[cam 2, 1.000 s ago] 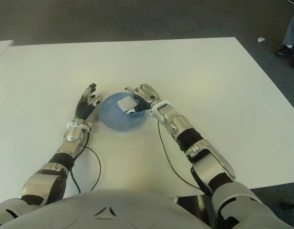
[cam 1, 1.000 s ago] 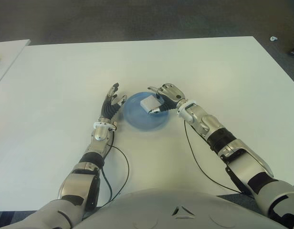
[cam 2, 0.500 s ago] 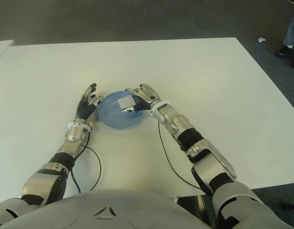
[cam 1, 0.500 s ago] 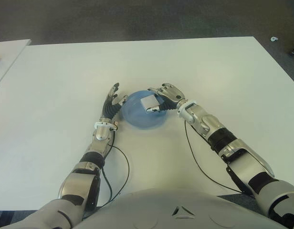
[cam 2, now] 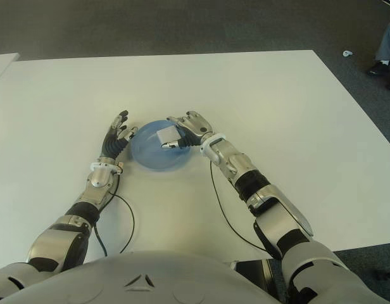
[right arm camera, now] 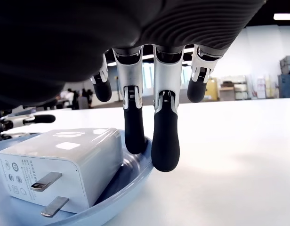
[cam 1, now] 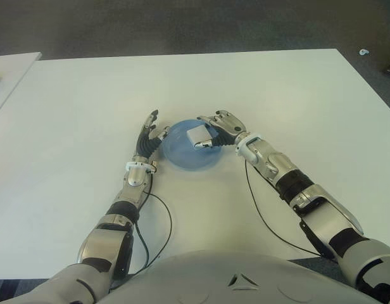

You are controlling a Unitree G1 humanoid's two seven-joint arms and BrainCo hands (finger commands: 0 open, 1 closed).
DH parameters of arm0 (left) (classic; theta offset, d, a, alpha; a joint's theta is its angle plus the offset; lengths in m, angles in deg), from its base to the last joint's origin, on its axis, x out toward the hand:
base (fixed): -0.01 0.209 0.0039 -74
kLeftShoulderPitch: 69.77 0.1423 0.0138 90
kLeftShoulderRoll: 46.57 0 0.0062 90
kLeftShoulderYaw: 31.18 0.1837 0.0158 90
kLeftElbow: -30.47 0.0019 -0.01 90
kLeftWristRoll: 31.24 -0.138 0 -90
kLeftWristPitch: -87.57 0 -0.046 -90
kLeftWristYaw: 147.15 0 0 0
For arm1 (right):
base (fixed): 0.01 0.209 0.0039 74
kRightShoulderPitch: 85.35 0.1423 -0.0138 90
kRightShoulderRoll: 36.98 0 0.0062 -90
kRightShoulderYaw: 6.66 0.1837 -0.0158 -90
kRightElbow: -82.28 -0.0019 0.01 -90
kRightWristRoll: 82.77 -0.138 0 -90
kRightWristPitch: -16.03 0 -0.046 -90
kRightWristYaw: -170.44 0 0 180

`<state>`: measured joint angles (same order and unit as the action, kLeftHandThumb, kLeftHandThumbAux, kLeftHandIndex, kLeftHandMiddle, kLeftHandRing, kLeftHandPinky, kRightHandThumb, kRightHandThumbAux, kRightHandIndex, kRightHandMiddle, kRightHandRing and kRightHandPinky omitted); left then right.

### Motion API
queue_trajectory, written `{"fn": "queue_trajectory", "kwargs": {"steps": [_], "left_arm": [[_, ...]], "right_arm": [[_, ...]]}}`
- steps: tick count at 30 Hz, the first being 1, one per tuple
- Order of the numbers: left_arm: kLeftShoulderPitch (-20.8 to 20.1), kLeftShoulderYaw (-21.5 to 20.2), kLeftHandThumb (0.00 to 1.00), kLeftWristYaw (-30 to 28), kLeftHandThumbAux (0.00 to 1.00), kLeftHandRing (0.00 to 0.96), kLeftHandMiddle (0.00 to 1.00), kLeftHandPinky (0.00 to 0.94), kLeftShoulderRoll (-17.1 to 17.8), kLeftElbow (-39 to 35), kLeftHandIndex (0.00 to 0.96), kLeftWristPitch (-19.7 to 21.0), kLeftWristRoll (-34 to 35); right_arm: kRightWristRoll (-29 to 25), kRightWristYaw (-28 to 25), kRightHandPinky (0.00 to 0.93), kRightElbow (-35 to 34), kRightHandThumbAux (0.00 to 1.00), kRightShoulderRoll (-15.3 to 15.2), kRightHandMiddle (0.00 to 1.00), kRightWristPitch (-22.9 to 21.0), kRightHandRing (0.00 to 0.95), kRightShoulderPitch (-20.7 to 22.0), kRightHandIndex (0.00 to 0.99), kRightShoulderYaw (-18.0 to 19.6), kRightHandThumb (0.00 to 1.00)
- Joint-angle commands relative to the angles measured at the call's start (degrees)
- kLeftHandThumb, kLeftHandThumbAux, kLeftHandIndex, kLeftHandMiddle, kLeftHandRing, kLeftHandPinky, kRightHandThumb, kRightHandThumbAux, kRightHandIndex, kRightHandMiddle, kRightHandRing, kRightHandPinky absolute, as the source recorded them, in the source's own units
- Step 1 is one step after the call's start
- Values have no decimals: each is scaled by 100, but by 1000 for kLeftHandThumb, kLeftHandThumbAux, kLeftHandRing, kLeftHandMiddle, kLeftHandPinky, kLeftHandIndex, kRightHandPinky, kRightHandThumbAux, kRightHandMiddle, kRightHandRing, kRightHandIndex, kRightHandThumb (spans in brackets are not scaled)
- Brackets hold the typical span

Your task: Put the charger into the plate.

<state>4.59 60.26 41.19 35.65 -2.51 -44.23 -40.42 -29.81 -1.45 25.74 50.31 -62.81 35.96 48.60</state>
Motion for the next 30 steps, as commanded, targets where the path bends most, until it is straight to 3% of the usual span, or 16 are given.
{"fn": "queue_trajectory", "kwargs": {"steps": [1,7,15,23,30], "left_arm": [[600,169,0,24,552,17,72,0,-193,597,50,232,-167],[581,166,0,20,555,27,81,0,-180,635,48,205,-164],[513,80,0,19,563,40,87,4,-228,750,58,150,-69],[527,38,0,-84,559,32,83,0,-241,780,59,199,-35],[503,59,0,-22,575,11,64,0,-228,796,47,270,-85]], "right_arm": [[-42,145,0,78,111,28,0,-126,0,-15,0,73,317],[-249,319,0,-3,127,-28,0,-170,0,-28,0,326,273],[-756,681,0,-137,209,-95,0,-119,0,-132,0,944,256],[-1555,1065,0,51,281,-56,0,139,0,-249,0,1636,258],[-1996,1404,78,-3,378,62,0,450,3,-432,0,2009,288]]}}
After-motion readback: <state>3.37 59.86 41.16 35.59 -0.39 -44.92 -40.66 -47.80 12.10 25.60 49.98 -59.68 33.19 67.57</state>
